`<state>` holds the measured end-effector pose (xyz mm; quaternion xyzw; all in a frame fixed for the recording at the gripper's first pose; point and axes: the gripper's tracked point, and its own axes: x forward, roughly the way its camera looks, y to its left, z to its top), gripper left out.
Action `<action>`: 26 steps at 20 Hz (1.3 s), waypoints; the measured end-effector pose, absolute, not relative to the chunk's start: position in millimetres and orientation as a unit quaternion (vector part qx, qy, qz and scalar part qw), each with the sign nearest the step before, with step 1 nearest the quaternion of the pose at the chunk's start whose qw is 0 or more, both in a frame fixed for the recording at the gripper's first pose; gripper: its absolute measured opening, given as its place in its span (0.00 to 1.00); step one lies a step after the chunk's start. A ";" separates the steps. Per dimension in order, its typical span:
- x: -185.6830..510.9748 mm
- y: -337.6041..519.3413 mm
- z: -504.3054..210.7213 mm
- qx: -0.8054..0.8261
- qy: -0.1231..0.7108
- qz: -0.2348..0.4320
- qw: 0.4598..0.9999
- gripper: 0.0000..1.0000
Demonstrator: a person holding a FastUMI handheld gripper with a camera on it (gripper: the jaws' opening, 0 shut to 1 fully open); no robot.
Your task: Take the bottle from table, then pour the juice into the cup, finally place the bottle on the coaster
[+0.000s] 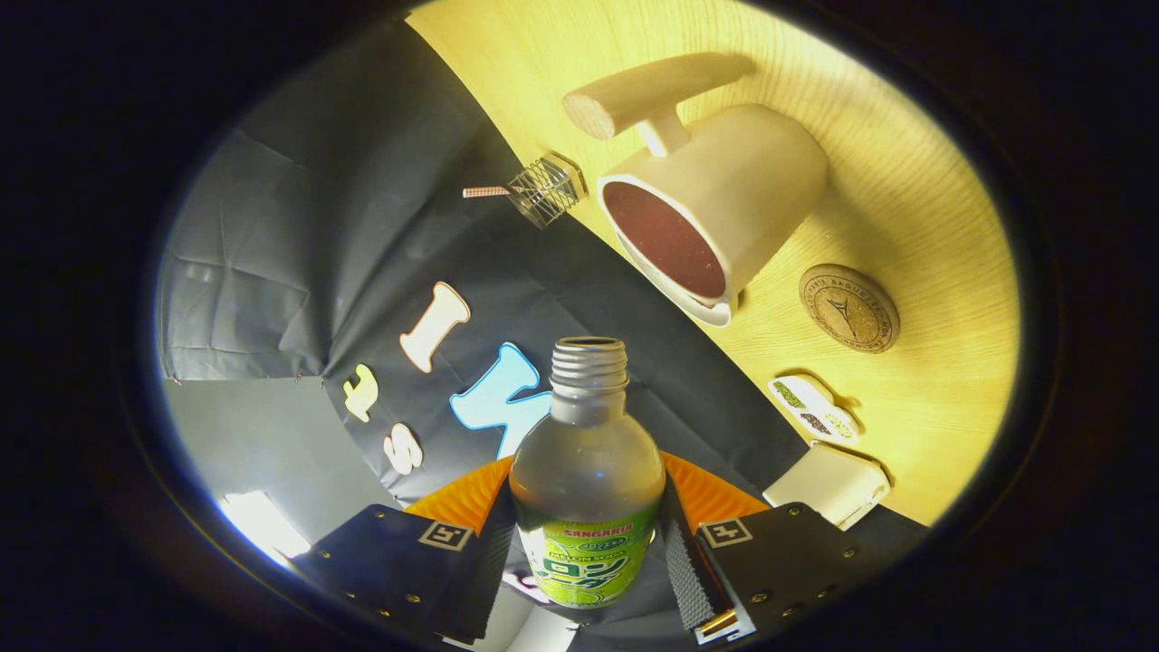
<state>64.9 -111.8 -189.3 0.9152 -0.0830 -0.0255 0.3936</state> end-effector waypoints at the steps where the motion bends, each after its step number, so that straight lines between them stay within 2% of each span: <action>1: 65.7 -111.6 -189.6 0.913 -0.083 -0.025 0.398 0.76; 6: 62.1 -119.8 -198.6 0.904 -0.081 -0.036 0.417 0.76; 12: 55.0 -120.4 -201.0 0.858 -0.050 -0.045 0.509 0.76; 21: 39.1 -132.0 -178.4 0.697 -0.026 -0.056 0.715 0.76; 26: 39.0 -122.1 -160.0 0.663 -0.037 -0.039 0.747 0.76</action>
